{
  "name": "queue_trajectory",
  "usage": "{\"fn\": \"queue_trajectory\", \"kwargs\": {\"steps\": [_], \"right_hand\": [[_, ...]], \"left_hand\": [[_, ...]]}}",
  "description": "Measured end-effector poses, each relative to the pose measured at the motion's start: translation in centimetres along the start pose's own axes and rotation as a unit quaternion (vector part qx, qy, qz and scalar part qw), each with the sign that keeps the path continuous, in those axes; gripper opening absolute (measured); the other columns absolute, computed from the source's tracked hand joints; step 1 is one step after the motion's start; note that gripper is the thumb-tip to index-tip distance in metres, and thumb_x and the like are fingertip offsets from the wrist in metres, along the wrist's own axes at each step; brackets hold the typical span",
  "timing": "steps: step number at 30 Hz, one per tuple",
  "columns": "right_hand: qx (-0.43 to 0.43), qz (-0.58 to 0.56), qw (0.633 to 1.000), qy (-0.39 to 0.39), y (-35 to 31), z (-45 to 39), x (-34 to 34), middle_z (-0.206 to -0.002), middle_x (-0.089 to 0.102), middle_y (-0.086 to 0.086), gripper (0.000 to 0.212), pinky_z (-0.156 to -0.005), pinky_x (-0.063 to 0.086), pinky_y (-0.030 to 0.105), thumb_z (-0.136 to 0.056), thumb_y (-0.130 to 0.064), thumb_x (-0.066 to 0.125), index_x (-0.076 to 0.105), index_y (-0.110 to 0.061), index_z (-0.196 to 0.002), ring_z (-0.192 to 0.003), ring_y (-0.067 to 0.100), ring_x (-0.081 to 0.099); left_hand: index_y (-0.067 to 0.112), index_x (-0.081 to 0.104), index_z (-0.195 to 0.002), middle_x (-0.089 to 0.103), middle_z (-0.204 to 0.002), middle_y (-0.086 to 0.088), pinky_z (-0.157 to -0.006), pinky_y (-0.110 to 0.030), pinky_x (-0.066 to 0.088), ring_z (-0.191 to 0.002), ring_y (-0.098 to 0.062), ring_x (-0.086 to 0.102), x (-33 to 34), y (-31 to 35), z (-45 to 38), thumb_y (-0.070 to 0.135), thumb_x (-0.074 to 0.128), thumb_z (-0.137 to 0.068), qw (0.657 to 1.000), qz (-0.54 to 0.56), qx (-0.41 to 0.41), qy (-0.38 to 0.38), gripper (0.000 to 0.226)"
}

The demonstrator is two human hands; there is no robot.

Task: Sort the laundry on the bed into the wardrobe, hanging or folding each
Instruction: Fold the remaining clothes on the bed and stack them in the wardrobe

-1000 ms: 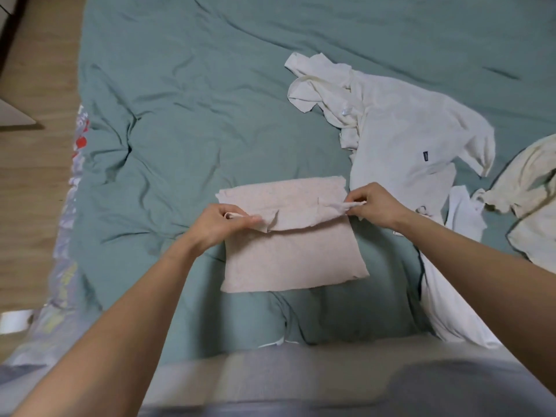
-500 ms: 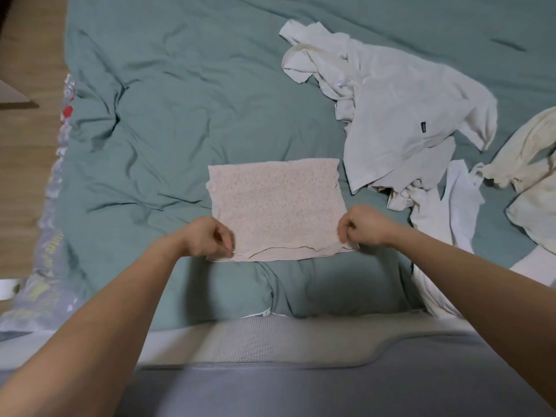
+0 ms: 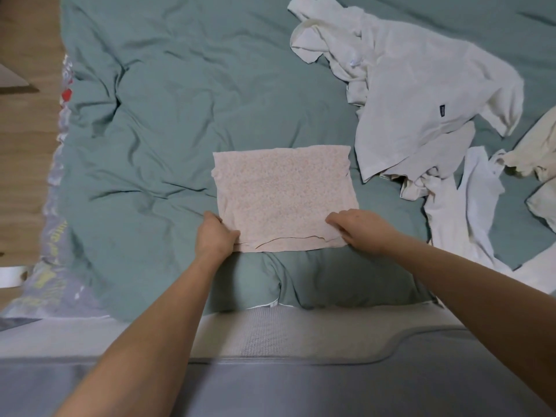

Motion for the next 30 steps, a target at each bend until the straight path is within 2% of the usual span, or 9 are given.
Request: {"fn": "queue_trajectory", "kwargs": {"steps": [4, 8, 10, 13, 15, 18, 21, 25, 30], "right_hand": [[-0.052, 0.04, 0.998, 0.016, -0.9, -0.8, -0.5, -0.109, 0.054, 0.002, 0.027, -0.082, 0.037, 0.031, -0.091, -0.021, 0.05, 0.049, -0.017, -0.118, -0.103, 0.022, 0.048], [-0.035, 0.009, 0.999, 0.011, -1.2, -1.6, -0.1, -0.1, 0.055, 0.003, 0.016, -0.068, 0.03, 0.028, -0.089, -0.007, 0.043, 0.052, -0.016, -0.097, -0.095, 0.023, 0.051], [-0.017, -0.031, 0.999, -0.012, -1.3, -1.9, -0.7, -0.095, 0.055, 0.001, 0.014, -0.065, 0.028, 0.028, -0.083, -0.004, 0.046, 0.05, -0.017, -0.085, -0.09, 0.021, 0.051], [-0.003, -0.076, 0.993, -0.095, -1.3, -2.2, -2.1, -0.09, 0.057, -0.002, 0.011, -0.067, 0.039, 0.028, -0.079, -0.006, 0.049, 0.054, -0.016, -0.077, -0.084, 0.019, 0.051], [0.018, -0.131, 0.988, -0.082, -1.1, -2.9, -3.7, -0.093, 0.061, -0.001, 0.014, -0.074, 0.045, 0.03, -0.082, -0.008, 0.049, 0.063, -0.012, -0.083, -0.086, 0.018, 0.055], [0.055, -0.144, 0.982, 0.105, -0.1, -5.5, -7.0, -0.104, 0.058, 0.005, 0.022, -0.078, 0.044, 0.035, -0.087, -0.008, 0.045, 0.062, -0.009, -0.1, -0.097, 0.022, 0.052], [0.101, -0.092, 0.97, 0.203, 0.8, -9.1, -8.7, -0.119, 0.05, 0.013, 0.025, -0.082, 0.042, 0.041, -0.092, -0.008, 0.041, 0.052, -0.007, -0.115, -0.11, 0.03, 0.045], [0.136, -0.094, 0.975, 0.148, 1.3, -13.5, -9.0, -0.124, 0.049, 0.019, 0.03, -0.087, 0.04, 0.043, -0.1, -0.022, 0.038, 0.044, -0.005, -0.123, -0.116, 0.034, 0.045], [0.123, -0.113, 0.985, 0.041, 1.7, -16.0, -10.4, -0.11, 0.061, 0.019, 0.027, -0.075, 0.037, 0.036, -0.098, -0.03, 0.047, 0.052, -0.004, -0.106, -0.102, 0.034, 0.056]], "left_hand": [[0.003, 0.048, -0.113, 0.054, -0.105, -0.011, -0.081, -0.033, 0.041, -0.101, -0.029, 0.053, -0.2, -0.3, -0.9, 0.021, 0.072, -0.083, 0.999, 0.041, -0.025, -0.021, 0.043], [0.011, 0.051, -0.076, 0.056, -0.083, -0.008, -0.071, -0.031, 0.044, -0.08, -0.024, 0.052, -0.3, -0.4, -2.2, 0.017, 0.07, -0.083, 0.995, 0.083, -0.05, -0.036, 0.021], [0.011, 0.051, -0.062, 0.054, -0.065, -0.007, -0.061, -0.028, 0.041, -0.065, -0.024, 0.05, -0.5, -0.7, -2.5, 0.009, 0.071, -0.081, 0.994, 0.062, -0.066, -0.067, 0.027], [0.006, 0.054, -0.063, 0.052, -0.061, -0.008, -0.049, -0.025, 0.037, -0.054, -0.021, 0.045, -1.3, -0.4, -2.6, 0.005, 0.074, -0.075, 0.984, 0.047, -0.098, -0.142, 0.024], [0.007, 0.057, -0.075, 0.055, -0.073, -0.009, -0.055, -0.027, 0.038, -0.065, -0.023, 0.049, -2.5, 1.0, -3.9, 0.012, 0.078, -0.068, 0.993, 0.051, -0.045, -0.095, 0.023], [0.003, 0.054, -0.112, 0.059, -0.107, -0.013, -0.082, -0.031, 0.041, -0.098, -0.028, 0.056, -4.4, 4.4, -6.3, 0.022, 0.069, -0.085, 0.992, 0.087, 0.063, 0.06, 0.036], [0.0, 0.048, -0.13, 0.056, -0.126, -0.017, -0.097, -0.034, 0.04, -0.117, -0.032, 0.053, -4.2, 6.9, -9.1, 0.031, 0.063, -0.09, 0.987, 0.083, 0.109, 0.084, 0.052], [0.002, 0.052, -0.126, 0.059, -0.125, -0.018, -0.098, -0.037, 0.042, -0.118, -0.035, 0.053, -3.0, 7.4, -12.0, 0.042, 0.059, -0.091, 0.994, 0.038, 0.081, 0.055, 0.054], [-0.003, 0.06, -0.109, 0.064, -0.112, -0.023, -0.086, -0.038, 0.045, -0.106, -0.037, 0.058, -3.0, 7.1, -13.2, 0.039, 0.056, -0.094, 0.994, -0.011, 0.109, -0.007, 0.045]]}}
Point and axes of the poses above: each hand's wrist, its own z-axis away from the middle knuckle, its own x-axis out of the palm, y = z × x, the point moved 4 cm from there along -z, towards the middle knuckle
